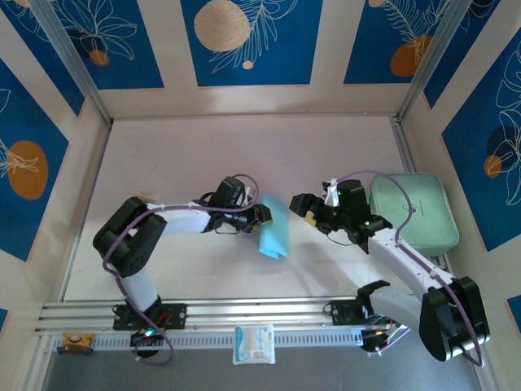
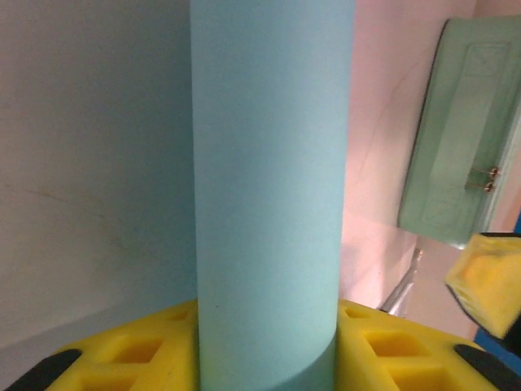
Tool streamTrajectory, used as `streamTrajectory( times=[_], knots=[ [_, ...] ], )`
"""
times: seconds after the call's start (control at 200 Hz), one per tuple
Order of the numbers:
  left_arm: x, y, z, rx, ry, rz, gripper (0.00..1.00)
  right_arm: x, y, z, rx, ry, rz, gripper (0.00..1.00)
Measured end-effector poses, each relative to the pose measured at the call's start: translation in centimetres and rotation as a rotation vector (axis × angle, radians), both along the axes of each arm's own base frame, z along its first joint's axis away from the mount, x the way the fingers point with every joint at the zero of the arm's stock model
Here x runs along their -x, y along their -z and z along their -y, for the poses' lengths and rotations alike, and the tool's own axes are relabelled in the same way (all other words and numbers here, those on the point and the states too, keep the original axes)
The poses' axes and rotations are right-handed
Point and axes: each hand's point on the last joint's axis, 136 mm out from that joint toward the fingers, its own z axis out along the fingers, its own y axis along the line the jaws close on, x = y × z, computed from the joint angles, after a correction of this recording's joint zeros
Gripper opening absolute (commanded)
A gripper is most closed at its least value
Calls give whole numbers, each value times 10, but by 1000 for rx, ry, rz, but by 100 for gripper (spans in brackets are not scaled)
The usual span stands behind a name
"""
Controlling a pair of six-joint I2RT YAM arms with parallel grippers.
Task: Fold a paper plane with a square sheet of paper (pick it up from the middle)
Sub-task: First fold the square sheet of paper in half at the center of the table.
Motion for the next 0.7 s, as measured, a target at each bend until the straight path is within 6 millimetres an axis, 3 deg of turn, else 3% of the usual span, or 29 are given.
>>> streamTrajectory(
  times=[0.235, 0.47, 0.7],
  knots=[
    [0, 21, -18, -143, -4, 12, 56, 1, 9, -5, 12, -14, -22, 96],
    [-3, 26, -27, -231, 18, 43, 69, 5, 20, -3, 22, -11, -54, 96],
    [-5, 26, -35, -298, 40, 78, 69, 5, 24, -4, 24, -10, -72, 92]
  ],
)
